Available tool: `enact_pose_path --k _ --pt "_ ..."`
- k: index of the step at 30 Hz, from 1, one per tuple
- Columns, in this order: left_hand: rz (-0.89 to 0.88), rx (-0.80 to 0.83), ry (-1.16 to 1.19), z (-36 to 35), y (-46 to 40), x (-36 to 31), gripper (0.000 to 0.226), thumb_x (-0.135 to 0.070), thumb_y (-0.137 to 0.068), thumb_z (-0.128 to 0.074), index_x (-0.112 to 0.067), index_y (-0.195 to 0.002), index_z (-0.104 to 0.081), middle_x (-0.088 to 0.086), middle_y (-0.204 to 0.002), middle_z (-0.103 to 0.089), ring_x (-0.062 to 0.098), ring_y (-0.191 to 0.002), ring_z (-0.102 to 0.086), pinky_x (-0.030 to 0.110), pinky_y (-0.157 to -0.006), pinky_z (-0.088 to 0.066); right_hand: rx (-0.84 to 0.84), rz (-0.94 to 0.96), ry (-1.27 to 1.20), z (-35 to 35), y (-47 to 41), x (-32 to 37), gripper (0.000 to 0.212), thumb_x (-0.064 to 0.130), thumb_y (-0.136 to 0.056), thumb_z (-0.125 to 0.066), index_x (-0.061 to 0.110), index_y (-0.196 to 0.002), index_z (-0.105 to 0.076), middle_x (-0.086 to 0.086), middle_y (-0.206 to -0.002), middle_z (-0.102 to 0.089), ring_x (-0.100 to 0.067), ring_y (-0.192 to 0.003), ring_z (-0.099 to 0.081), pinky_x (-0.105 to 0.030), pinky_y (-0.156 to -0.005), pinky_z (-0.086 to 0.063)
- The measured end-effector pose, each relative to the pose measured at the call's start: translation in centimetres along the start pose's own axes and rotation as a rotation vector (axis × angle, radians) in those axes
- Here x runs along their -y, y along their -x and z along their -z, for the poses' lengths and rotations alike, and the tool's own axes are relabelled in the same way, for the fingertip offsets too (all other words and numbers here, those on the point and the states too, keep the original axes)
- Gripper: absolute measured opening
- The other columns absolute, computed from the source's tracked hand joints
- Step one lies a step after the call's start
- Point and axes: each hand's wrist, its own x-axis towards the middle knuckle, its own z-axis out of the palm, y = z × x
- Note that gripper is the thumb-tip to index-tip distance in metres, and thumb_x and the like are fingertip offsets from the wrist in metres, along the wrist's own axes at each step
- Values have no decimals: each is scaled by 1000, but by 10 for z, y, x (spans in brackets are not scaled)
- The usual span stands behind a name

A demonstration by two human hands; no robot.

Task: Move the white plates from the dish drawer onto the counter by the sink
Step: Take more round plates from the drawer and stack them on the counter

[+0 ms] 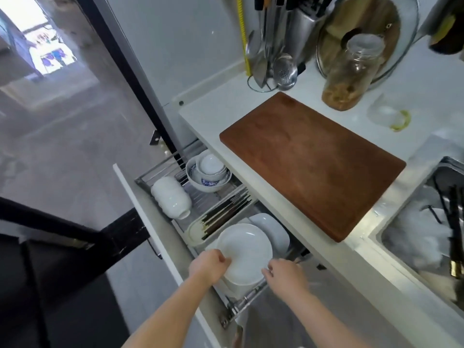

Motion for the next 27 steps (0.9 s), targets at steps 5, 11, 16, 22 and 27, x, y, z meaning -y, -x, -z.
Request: enact_pose_path --k 5,11,16,22,27 --pt "48 48 -35 2 -52 13 40 -53 -89 -43 -26 -113 -62 -4 -110 -68 18 -102 -64 29 -85 -51 67 -162 -28 -24 -39 8 29 33 -94 -36 15 -103 -57 -6 -103 -68 -26 -100 -61 -37 -88 -44" --pt "40 54 -90 -14 -96 19 47 -48 -92 -42 -26 -134 -45 -4 -119 -64 19 -108 -62 31 -82 -48 145 -382 -162 -52 -70 8 37 36 -93 -44 14 -123 -46 -8 -122 -59 -27 -111 -60 -36 -87 -49" --pt "66 50 -61 -31 -113 21 39 -37 -95 -44 -22 -131 -40 -3 -114 -65 18 -100 -65 34 -76 -53 147 -464 -239 -75 -86 4 44 29 -94 -47 9 -132 -36 -9 -122 -61 -24 -111 -61 -34 -84 -53" --pt "114 39 13 -38 -131 32 19 -26 -94 -48 -16 -110 -42 1 -108 -62 20 -83 -59 34 -66 -47 104 -566 -292 -89 -102 -5 31 8 -94 -39 7 -125 -39 -14 -117 -63 -28 -105 -63 -34 -75 -50" --pt "94 86 12 -43 -140 39 19 -23 -92 -50 -14 -108 -46 2 -99 -65 24 -87 -64 36 -70 -54 72 -584 -312 -95 -106 -10 28 5 -93 -39 10 -120 -37 -16 -110 -65 -32 -97 -64 -35 -66 -46"
